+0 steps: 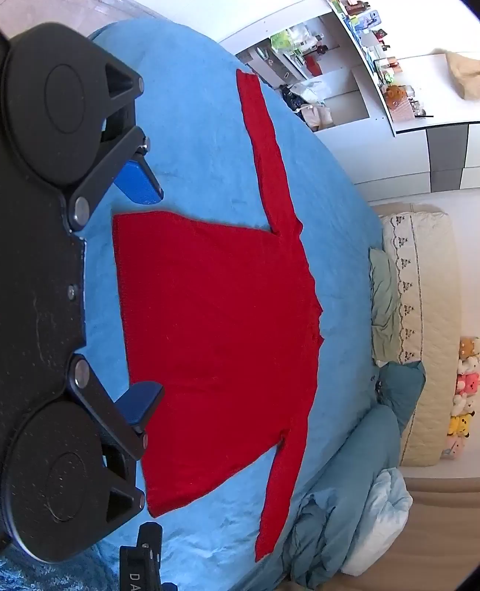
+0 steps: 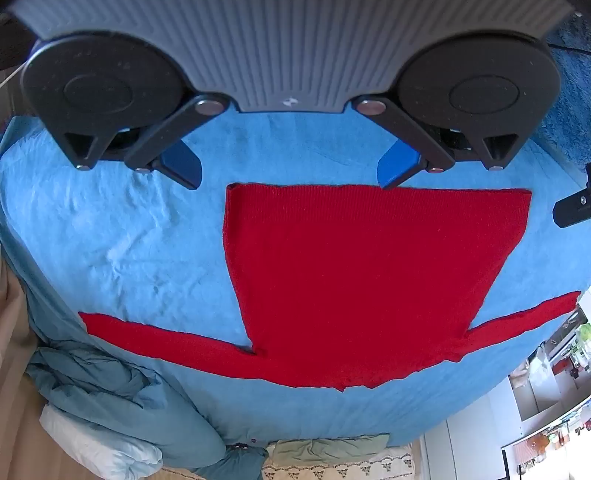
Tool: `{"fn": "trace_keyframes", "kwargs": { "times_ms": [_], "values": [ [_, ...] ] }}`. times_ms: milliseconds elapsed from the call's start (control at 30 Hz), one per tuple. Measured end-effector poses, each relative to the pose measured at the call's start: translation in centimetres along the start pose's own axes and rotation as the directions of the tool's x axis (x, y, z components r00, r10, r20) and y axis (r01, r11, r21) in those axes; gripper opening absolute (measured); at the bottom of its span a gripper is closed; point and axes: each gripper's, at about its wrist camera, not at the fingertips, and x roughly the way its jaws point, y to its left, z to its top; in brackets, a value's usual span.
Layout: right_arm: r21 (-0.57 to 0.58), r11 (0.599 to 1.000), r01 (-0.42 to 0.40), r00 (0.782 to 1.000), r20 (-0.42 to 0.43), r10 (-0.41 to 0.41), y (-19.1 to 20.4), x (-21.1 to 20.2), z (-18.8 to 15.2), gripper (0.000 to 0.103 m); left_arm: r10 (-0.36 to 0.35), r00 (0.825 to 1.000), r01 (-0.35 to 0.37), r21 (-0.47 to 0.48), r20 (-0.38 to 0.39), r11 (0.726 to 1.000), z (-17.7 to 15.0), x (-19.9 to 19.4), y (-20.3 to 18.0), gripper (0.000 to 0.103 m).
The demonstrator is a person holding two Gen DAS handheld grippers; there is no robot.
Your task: Fold small clothes
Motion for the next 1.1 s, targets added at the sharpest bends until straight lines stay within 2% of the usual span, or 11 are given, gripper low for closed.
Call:
{"fn": "trace_keyframes", "kwargs": {
  "times_ms": [133,233,333,1100],
  "values": [
    [0.001,1.000,-0.002,1.000,-0.001,0.002,0.0,-0.1,0.1,0.103,-0.018,1.000,0.019,-0.027,0.018,0.999,0.2,-0.4,0.4,0.103],
    [0.001,1.000,-0.004,1.000,0.004,0.004,0.1,-0.2,0.1,0.103,-0.003,1.000,0.003,-0.019,0.012,1.000,0.8,-0.3,0.1,0.103],
    [-0.001,1.000,-0.003,1.000,0.004,0.003,-0.1,0.1,-0.1,0.103,-0.003,0.999,0.004,-0.023,0.040,1.000,-0.4,-0.8,0.3,0.103],
    [-0.002,1.000,0.003,1.000,0.028,-0.003,0.2,-1.4,0.2,0.103,0.013,0.998,-0.011,-0.035,0.057,0.999,-0.4,-1.2,0.3,0.103]
  ]
}}
